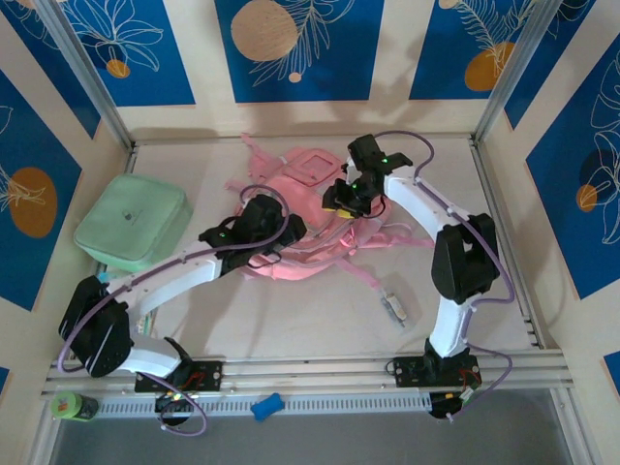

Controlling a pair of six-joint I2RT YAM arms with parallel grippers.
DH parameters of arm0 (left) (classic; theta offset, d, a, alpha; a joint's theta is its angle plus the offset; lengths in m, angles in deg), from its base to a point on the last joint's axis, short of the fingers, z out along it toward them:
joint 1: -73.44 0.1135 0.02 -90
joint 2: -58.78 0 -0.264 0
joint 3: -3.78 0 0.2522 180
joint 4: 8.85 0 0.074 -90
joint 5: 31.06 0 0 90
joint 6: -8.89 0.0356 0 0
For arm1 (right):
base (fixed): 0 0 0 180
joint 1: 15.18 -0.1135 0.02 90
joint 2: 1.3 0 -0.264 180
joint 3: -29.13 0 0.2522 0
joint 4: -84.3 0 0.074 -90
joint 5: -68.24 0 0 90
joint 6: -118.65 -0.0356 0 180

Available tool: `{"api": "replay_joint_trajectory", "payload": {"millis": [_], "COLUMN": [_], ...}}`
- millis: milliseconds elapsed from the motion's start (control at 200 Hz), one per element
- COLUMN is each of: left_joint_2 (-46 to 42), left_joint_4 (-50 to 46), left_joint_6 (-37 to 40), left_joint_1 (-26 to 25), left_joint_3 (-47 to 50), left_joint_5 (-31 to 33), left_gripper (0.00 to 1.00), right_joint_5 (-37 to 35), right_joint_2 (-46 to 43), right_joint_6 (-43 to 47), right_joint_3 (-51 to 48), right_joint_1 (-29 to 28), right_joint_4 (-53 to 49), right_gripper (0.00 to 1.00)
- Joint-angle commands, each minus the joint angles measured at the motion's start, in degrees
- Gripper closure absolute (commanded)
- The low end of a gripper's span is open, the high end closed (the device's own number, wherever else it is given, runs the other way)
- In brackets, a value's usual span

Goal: Pack the student bag
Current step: Rotate the student bag at the center of the table.

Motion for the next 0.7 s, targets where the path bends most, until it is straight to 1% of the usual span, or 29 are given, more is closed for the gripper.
{"api": "replay_joint_trajectory", "payload": {"millis": [0, 85, 145, 210, 235, 295, 345, 470, 515, 585, 695], "left_joint_2": [1.94, 4.18, 5.61, 7.01, 7.63, 9.08, 10.38, 13.38, 13.73, 14.21, 15.30], "left_joint_4": [-1.81, -6.55, -7.33, -5.95, -5.39, -3.67, -3.04, -0.68, 1.06, 4.93, 5.24], "left_joint_6": [-0.43, -0.05, -0.09, -0.31, -0.35, 0.73, 2.33, 5.78, 6.97, 11.34, 17.44], "left_joint_1": [-2.47, -4.59, -4.94, -5.14, -5.07, -4.92, -4.43, -1.27, -0.01, 1.97, 4.59], "left_joint_3": [-2.62, -5.14, -5.74, -5.39, -5.36, -5.75, -6.52, -8.16, -8.13, -8.06, -10.59], "left_joint_5": [5.31, 10.28, 11.24, 11.84, 11.76, 12.54, 13.22, 11.62, 11.33, 9.78, 8.82], "left_gripper": [0.48, 0.42, 0.39, 0.37, 0.36, 0.34, 0.33, 0.30, 0.29, 0.29, 0.27], "right_joint_5": [-1.69, 0.63, 2.77, 2.13, 2.13, 3.00, 3.82, 5.30, 5.91, 7.51, 8.58], "right_joint_2": [2.66, 3.22, 4.31, 5.88, 6.52, 6.99, 6.42, 4.39, 3.47, 1.38, -1.73], "right_joint_6": [-1.05, -0.78, 0.30, 0.95, 1.06, 1.02, 0.49, -1.53, -2.72, -5.72, -11.97], "right_joint_3": [3.16, 2.73, 3.28, 4.94, 5.60, 5.96, 4.99, 2.28, 1.29, -1.53, -6.06], "right_joint_1": [-0.07, 0.32, 0.13, -0.05, -0.02, 0.08, 0.06, -0.55, -0.72, -1.16, -3.06], "right_joint_4": [-3.89, -1.44, 0.13, -0.73, -1.17, -1.20, 0.20, 3.14, 3.85, 6.65, 11.99], "right_gripper": [0.56, 0.56, 0.60, 0.64, 0.68, 0.86, 0.92, 1.00, 1.00, 1.00, 1.00]}}
